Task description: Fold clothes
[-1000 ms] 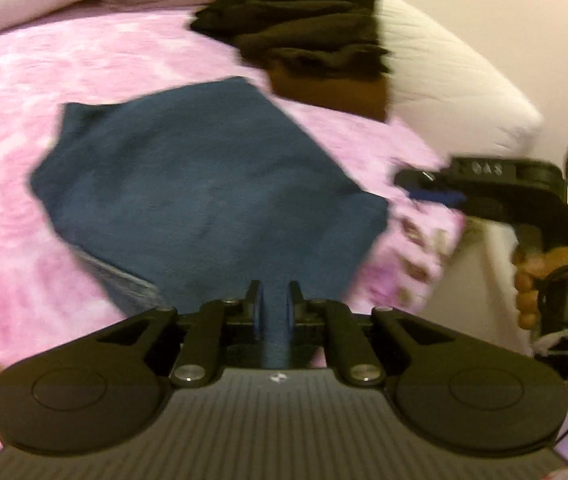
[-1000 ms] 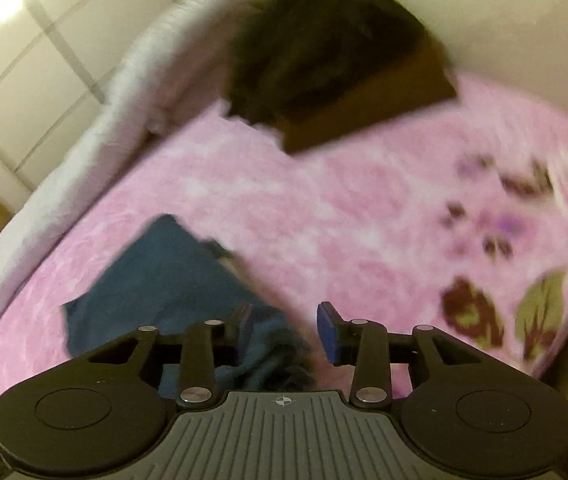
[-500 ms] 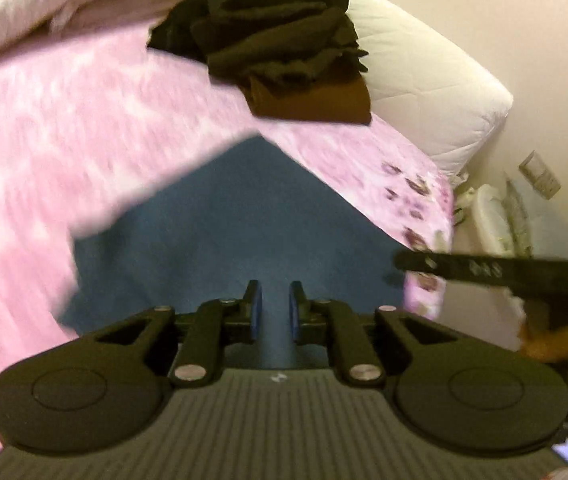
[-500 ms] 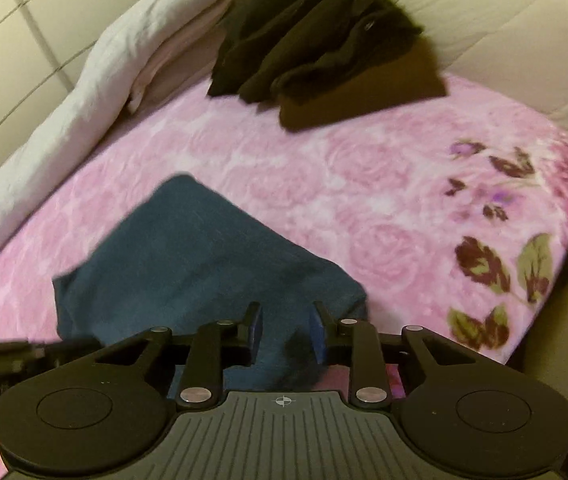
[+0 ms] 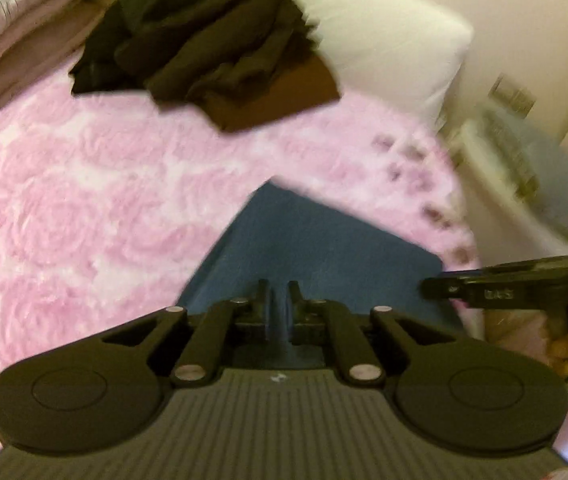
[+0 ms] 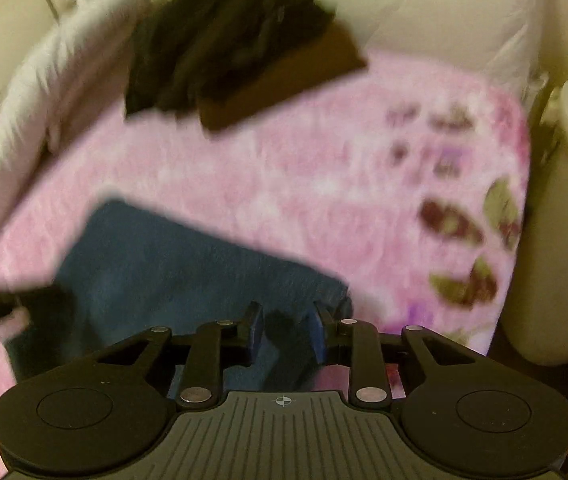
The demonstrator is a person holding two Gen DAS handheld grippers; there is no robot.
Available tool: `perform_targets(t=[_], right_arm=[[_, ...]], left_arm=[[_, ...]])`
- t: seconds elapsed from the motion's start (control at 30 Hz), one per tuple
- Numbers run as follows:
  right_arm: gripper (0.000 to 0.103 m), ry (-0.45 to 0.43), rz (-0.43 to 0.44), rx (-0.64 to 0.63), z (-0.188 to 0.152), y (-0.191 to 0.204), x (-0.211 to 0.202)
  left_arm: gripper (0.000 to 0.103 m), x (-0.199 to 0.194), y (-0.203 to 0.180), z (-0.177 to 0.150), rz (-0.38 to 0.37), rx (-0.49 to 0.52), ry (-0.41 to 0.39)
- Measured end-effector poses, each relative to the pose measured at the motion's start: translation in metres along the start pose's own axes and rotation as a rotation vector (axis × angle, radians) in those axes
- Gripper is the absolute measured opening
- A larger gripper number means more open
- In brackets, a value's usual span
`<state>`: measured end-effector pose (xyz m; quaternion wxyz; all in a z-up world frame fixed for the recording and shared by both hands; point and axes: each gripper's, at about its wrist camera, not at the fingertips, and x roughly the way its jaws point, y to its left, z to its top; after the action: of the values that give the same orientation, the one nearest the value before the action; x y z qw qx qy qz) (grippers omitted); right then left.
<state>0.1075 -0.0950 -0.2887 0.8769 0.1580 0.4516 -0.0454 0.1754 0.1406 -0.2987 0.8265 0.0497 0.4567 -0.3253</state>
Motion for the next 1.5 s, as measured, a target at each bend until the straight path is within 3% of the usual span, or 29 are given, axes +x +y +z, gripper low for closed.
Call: perform_targets(t=[0.1,0.17,0.27,0.33,0.4,0.43,0.47,0.53,0.63,0.83,0.93,1.07,1.2,1.4,1.5], right_arm=[[0.029,0.016,0.021,0.044,-0.001,-0.006,0.002],[0.035,0.002,0.067,0.121,-0.002,-0.013,-0.012],[0.039,0.016,0.167,0.309,-0.027,-0.030,-0.041],[0.039,0.055,0.225,0.440,-0.051,-0.039,-0.054],[0.040,0.108,0.255,0.489,-0.070,-0.037,-0.055],[0.045,0.135,0.270,0.514,-0.080,-0.036,-0.056],[0.057,0.161,0.285,0.538,-0.089,-0.035,-0.056],[0.063,0.193,0.285,0.545,-0.101,-0.030,-0.053],[0.063,0.190,0.299,0.539,-0.108,-0.026,-0.050],[0.063,0.188,0.308,0.525,-0.115,-0.026,-0.028],[0.063,0.189,0.335,0.500,-0.112,-0.030,-0.020],[0.032,0.212,0.350,0.416,-0.093,-0.038,-0.022],[0.015,0.228,0.365,0.321,-0.072,-0.046,-0.027],[0.015,0.189,0.348,0.068,-0.015,-0.070,-0.043],[0.017,0.294,0.356,0.097,-0.018,-0.093,-0.019]], left_arm=[[0.004,-0.009,0.004,0.001,-0.019,-0.002,-0.023],[0.006,-0.029,0.018,-0.024,-0.018,-0.151,-0.042],[0.020,-0.060,0.038,-0.063,-0.015,-0.373,-0.069],[0.025,-0.080,0.051,-0.088,-0.013,-0.521,-0.088],[0.030,-0.100,0.065,-0.114,-0.012,-0.670,-0.106],[0.030,-0.111,0.072,-0.126,-0.011,-0.744,-0.115],[0.030,-0.118,0.078,-0.138,-0.016,-0.819,-0.123],[0.031,-0.111,0.084,-0.155,-0.088,-0.979,-0.150],[0.041,-0.094,0.084,-0.169,-0.174,-1.136,-0.208],[0.042,-0.055,0.071,-0.177,-0.213,-1.202,-0.265],[0.042,-0.039,0.065,-0.174,-0.159,-1.150,-0.268],[0.032,-0.045,0.051,-0.173,-0.130,-1.130,-0.287],[0.029,-0.059,0.022,-0.172,-0.111,-1.145,-0.315],[0.028,-0.051,-0.040,-0.188,-0.118,-1.254,-0.289],[0.028,-0.051,-0.051,-0.200,-0.056,-1.275,-0.279]])
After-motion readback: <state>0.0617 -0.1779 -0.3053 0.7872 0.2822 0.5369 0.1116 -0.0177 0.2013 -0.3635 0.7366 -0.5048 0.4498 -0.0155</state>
